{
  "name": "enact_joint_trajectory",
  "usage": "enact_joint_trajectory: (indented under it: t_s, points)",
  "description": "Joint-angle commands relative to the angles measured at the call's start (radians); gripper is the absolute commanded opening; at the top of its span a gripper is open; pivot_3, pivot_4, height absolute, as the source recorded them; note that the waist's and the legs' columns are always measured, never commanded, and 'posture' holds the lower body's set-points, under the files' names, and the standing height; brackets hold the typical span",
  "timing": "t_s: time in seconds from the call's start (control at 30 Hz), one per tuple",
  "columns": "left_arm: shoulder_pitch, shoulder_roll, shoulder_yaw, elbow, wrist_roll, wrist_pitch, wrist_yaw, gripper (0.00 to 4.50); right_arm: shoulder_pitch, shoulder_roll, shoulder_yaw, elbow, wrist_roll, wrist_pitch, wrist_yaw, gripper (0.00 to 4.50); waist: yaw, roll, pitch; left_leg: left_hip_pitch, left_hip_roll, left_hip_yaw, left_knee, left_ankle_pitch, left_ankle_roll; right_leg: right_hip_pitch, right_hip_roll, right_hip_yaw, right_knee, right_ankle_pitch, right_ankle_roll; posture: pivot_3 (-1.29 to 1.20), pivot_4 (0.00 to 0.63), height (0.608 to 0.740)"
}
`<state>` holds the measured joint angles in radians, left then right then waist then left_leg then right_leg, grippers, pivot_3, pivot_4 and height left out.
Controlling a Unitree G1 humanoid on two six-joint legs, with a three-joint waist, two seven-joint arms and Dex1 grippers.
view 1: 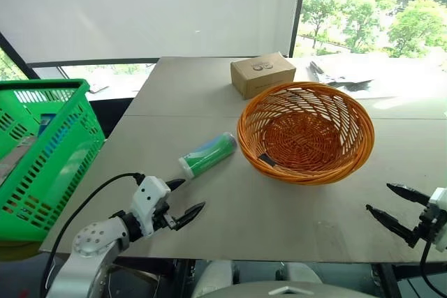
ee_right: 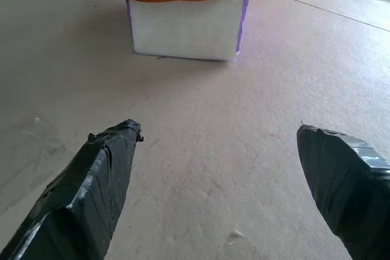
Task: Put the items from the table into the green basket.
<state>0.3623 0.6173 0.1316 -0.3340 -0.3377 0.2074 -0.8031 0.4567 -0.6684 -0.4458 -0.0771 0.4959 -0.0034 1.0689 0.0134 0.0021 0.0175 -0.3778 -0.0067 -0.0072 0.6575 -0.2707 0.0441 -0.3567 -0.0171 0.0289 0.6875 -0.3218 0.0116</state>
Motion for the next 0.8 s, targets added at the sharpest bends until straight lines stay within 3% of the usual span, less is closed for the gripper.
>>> enact_joint_trajectory:
  t_s: [0.03, 0.33, 0.47, 0.7, 0.8]
  points:
    - [0.012, -0.003, 0.021, -0.053, -0.017, -0.008, 0.006, 4.46, -0.011, -0.012, -0.017, -0.015, 0.007, -0.001, 0.000, 4.50, -0.001, 0.000, 0.000, 0.000, 0.000, 0.000, 0.000, 0.000, 0.000, 0.000, 0.000, 0.000, 0.000, 0.000, 0.000, 0.00, 0.000, 0.740]
    - [0.044, -0.013, 0.014, -0.094, -0.015, 0.007, 0.024, 4.46, -0.006, -0.014, -0.014, -0.032, -0.009, 0.009, -0.013, 4.50, 0.002, 0.000, 0.000, 0.000, 0.000, 0.000, 0.000, 0.000, 0.000, 0.000, 0.000, 0.000, 0.000, 0.000, 0.000, -0.02, 0.000, 0.740]
    - [0.038, -0.008, 0.017, -0.101, -0.044, 0.028, 0.007, 4.46, -0.010, -0.028, -0.035, -0.041, -0.050, 0.041, -0.090, 4.50, 0.000, 0.000, 0.000, 0.000, 0.000, 0.000, 0.000, 0.000, 0.000, 0.000, 0.000, 0.000, 0.000, 0.000, 0.000, -0.04, 0.000, 0.740]
    - [0.017, 0.055, 0.078, -0.140, -0.241, 0.124, -0.123, 4.46, 0.011, -0.158, -0.145, -0.162, 0.028, 0.159, -0.031, 4.50, -0.002, 0.002, 0.001, 0.000, 0.000, 0.001, 0.000, 0.000, 0.000, 0.000, 0.000, 0.000, 0.000, 0.000, 0.000, -0.06, 0.000, 0.740]
    - [-0.001, 0.104, 0.107, -0.164, -0.259, 0.124, -0.166, 4.46, 0.025, -0.272, -0.218, -0.326, 0.173, 0.321, 0.042, 4.50, -0.003, 0.002, 0.002, 0.000, 0.000, 0.001, 0.000, 0.000, 0.000, 0.000, 0.000, 0.000, 0.000, 0.000, 0.000, -0.06, 0.000, 0.740]
